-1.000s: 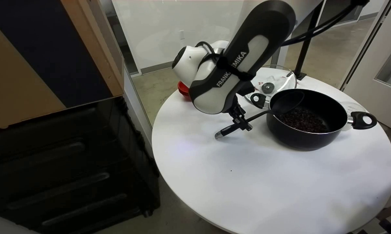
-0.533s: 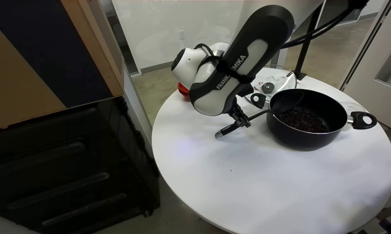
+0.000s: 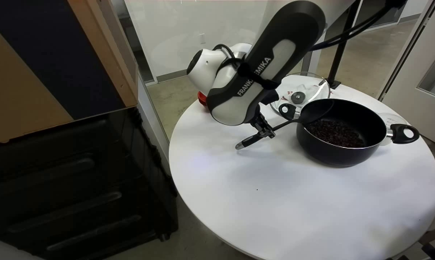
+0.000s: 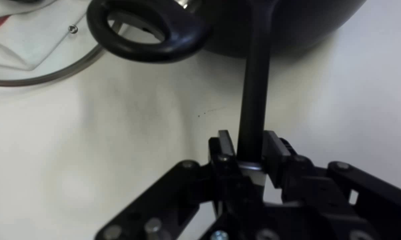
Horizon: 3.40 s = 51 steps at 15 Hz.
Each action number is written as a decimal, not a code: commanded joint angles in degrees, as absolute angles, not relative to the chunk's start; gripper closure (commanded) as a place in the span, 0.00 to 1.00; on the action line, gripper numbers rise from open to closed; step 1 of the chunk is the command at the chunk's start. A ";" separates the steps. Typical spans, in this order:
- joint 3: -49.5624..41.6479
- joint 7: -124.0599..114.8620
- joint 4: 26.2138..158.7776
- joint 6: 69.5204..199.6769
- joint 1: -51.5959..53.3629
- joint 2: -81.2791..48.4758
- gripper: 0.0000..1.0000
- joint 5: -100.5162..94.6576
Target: Put the spoon on the table then cover the pot with the lid
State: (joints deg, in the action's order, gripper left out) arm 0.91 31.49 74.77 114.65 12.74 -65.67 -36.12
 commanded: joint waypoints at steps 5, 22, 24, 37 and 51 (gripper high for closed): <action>0.57 31.26 64.54 111.68 15.49 -63.66 0.93 -37.15; 3.18 12.55 47.29 122.67 14.57 -74.47 0.93 -16.71; 2.35 13.12 48.60 125.14 14.80 -75.79 0.93 -18.19; 0.16 13.76 52.76 129.49 15.24 -80.72 0.46 -21.81; 2.33 16.88 52.42 121.92 13.09 -72.16 0.00 -20.12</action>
